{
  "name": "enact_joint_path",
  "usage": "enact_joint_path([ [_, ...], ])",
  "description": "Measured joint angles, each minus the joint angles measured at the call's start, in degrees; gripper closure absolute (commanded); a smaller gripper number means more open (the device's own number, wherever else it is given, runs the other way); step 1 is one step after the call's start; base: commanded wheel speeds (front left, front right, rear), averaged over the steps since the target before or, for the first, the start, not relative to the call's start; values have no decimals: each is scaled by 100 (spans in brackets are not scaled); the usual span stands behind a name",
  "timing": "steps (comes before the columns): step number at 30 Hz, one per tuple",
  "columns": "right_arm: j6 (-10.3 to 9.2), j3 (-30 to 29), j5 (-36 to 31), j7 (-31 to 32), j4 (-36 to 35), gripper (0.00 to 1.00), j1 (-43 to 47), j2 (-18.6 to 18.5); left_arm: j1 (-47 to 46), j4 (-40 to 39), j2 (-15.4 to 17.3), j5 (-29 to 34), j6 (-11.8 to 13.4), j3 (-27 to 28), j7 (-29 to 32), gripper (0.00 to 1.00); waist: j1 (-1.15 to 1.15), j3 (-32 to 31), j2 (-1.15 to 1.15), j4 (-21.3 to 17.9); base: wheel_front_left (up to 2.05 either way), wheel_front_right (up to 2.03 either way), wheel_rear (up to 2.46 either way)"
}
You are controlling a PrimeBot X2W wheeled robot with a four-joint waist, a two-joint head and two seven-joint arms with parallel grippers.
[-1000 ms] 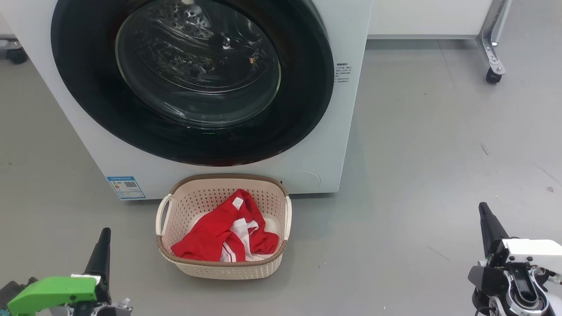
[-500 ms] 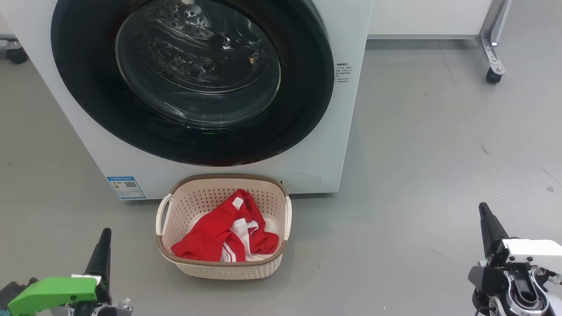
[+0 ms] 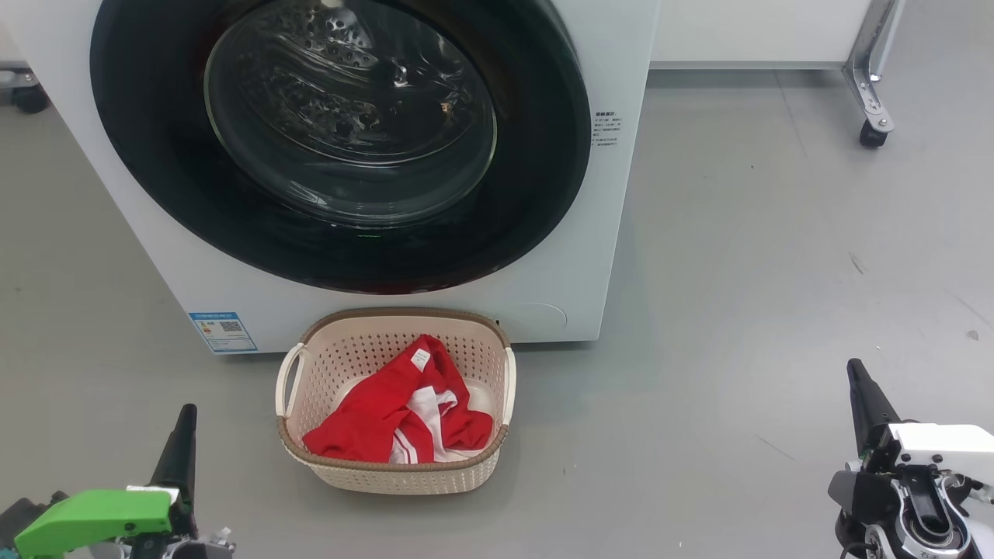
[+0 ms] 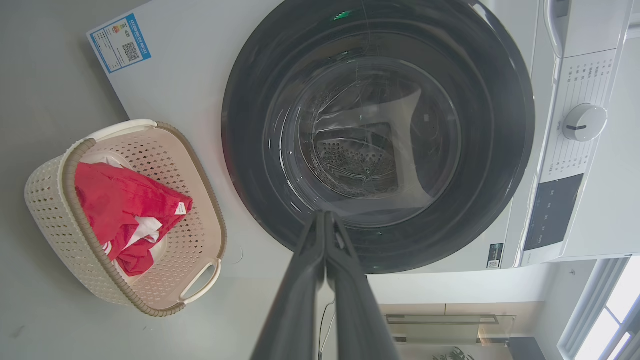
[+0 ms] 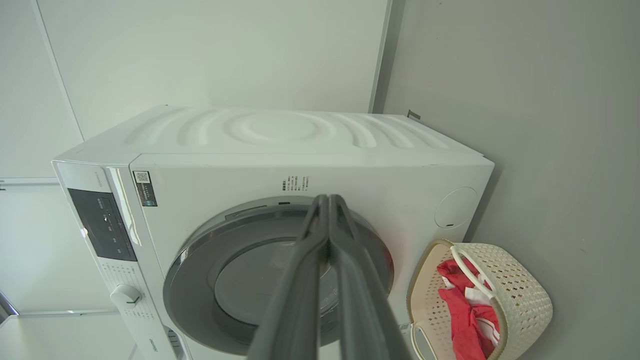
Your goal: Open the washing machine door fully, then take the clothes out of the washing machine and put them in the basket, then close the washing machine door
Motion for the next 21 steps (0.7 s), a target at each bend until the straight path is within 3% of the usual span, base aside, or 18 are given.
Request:
enact_joint_path([
  [21,0,-11,0,24,8,100,-1,2,-4,15,-13,0,-1,8,1,100,0,0,0,0,0,0,0],
])
